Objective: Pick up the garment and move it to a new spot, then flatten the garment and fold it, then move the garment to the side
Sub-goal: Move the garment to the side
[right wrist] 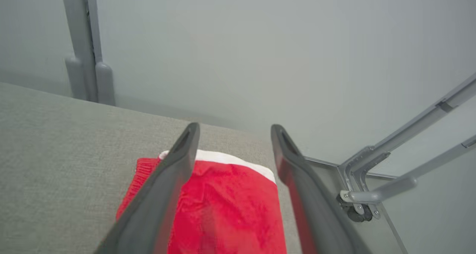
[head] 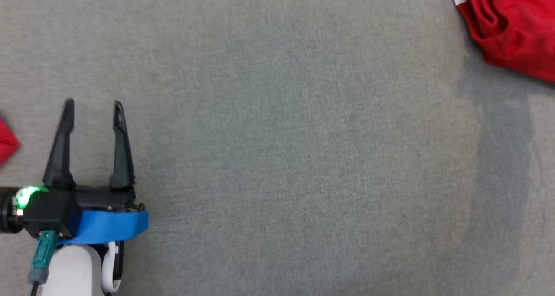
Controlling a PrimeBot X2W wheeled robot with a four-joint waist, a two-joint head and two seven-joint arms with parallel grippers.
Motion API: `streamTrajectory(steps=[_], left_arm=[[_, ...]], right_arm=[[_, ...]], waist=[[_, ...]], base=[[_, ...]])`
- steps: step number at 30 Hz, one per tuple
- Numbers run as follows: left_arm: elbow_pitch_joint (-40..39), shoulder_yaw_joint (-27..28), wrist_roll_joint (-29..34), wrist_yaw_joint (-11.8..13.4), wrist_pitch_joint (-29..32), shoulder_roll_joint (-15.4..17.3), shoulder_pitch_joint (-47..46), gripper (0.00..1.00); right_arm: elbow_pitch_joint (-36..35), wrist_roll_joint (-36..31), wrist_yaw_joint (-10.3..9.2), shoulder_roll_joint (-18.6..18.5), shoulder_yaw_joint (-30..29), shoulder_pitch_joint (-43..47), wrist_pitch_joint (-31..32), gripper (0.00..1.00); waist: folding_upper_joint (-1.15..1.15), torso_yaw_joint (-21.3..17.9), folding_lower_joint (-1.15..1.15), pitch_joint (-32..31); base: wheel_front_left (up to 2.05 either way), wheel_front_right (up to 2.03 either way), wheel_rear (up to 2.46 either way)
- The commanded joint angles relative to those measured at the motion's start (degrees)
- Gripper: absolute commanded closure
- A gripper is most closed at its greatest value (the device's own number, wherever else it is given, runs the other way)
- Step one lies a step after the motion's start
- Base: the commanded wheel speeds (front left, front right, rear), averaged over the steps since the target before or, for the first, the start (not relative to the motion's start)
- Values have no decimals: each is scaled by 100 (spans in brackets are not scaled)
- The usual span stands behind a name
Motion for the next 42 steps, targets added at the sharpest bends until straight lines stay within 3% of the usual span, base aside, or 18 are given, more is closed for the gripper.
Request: streamTrajectory(steps=[1, 9, 16, 29, 42], left_arm=[[21, 1, -33, 23, -16, -28, 69, 0], [395, 92, -151, 45, -16, -171, 457, 0], [753, 100, -247, 57, -15, -315, 827, 0], [1288, 156, -312, 25, -16, -441, 1264, 0], [1593, 283, -283, -35, -16, -443, 1516, 0]], right_arm=[[-152, -63, -1, 44, -80, 226, -24, 0], [-2279, -354, -1, 817, -1004, 2137, -26, 0], [-3456, -420, 0, 1480, -1399, 3795, -27, 0], [-4605, -628, 0, 2219, -1960, 6132, -27, 0], [-4775, -847, 0, 2633, -2365, 6901, -27, 0]], waist=[[0, -36, 1, -145], [0, 287, 1, -997], [0, 577, 1, -1662], [0, 930, 1, -2334], [0, 924, 1, -2768]], base=[[0, 0, 0], [0, 0, 0], [0, 0, 0], [0, 0, 0], [0, 0, 0]])
